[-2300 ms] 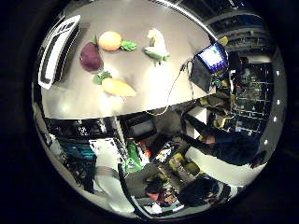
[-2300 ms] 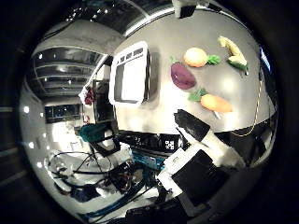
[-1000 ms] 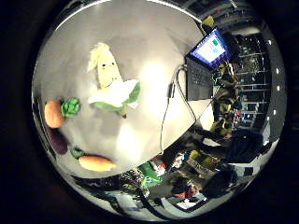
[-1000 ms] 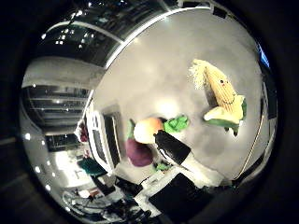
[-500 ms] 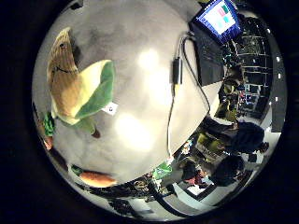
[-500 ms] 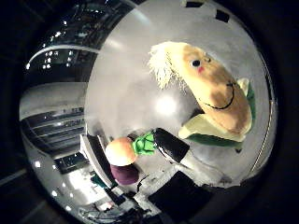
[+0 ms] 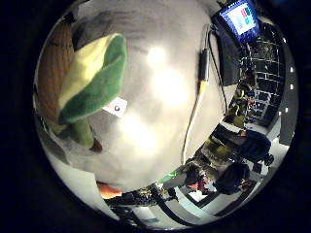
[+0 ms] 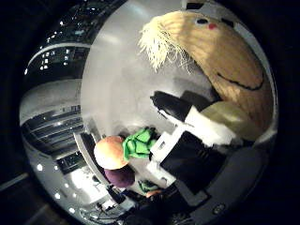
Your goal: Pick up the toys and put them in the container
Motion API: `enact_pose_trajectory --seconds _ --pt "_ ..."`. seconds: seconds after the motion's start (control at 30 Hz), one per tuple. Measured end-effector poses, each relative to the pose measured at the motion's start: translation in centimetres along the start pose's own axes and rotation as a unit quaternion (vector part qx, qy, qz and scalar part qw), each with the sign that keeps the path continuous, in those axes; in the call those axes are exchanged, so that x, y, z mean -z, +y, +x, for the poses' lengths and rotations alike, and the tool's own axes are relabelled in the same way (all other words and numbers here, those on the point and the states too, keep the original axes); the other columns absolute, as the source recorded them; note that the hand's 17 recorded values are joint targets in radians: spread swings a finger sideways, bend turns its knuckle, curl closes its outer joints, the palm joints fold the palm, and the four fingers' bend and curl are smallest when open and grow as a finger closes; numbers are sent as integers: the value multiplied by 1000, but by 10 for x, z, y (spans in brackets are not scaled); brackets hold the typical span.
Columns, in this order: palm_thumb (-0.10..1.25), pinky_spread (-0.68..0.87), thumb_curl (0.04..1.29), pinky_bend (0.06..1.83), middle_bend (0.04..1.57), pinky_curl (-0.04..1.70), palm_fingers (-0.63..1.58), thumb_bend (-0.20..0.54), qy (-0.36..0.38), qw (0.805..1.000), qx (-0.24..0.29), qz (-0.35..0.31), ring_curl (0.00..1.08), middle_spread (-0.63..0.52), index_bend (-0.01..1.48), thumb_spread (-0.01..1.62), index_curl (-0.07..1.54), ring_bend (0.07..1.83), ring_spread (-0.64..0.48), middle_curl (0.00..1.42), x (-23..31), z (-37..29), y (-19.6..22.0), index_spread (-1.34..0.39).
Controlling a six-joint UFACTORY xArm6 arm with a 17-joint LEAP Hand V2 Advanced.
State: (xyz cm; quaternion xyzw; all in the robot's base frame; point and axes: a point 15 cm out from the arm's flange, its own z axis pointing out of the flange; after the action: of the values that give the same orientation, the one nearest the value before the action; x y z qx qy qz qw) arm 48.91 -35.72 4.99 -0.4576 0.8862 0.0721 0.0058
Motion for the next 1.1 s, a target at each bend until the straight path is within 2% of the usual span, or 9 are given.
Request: enact_pose_trajectory --seconds 0.03,0.1,0.13,0.27,0.43,0.6,0.8,0.97,1.1 --pt "615 -108 316 660 645 299 1179 -16 0 1000 1 0 364 -88 205 1034 270 895 -136 452 0 1 0 -274" --pt "661 -328 326 832 758 376 1312 -16 0 1000 2 0 421 -147 358 1021 362 968 -190 506 1 3 0 -349" --pt "678 -378 330 873 808 396 1343 -17 0 1000 2 0 437 -160 443 1013 403 1012 -200 524 1 4 0 -362" --pt "754 -381 348 996 963 463 1445 -9 3 1000 7 -3 474 -156 780 1001 542 1104 -202 570 11 9 4 -318" --pt "899 -310 410 1157 1116 555 1364 -1 3 1000 13 16 525 -131 987 979 621 1244 -187 613 58 12 6 -252" --pt "971 -255 458 1237 1204 630 1291 -11 0 999 26 29 553 -113 1073 967 641 1329 -174 623 123 1 23 -221" --pt "983 -224 494 1248 1254 698 1252 -19 -10 996 76 49 560 -105 1122 963 639 1375 -166 611 217 -48 64 -208" --pt "981 -209 508 1239 1275 739 1243 -18 -42 984 155 79 558 -103 1137 973 632 1395 -165 602 290 -137 118 -204" --pt "974 -207 516 1222 1287 777 1238 -19 -65 973 214 61 554 -101 1148 987 625 1403 -164 593 299 -206 178 -202"
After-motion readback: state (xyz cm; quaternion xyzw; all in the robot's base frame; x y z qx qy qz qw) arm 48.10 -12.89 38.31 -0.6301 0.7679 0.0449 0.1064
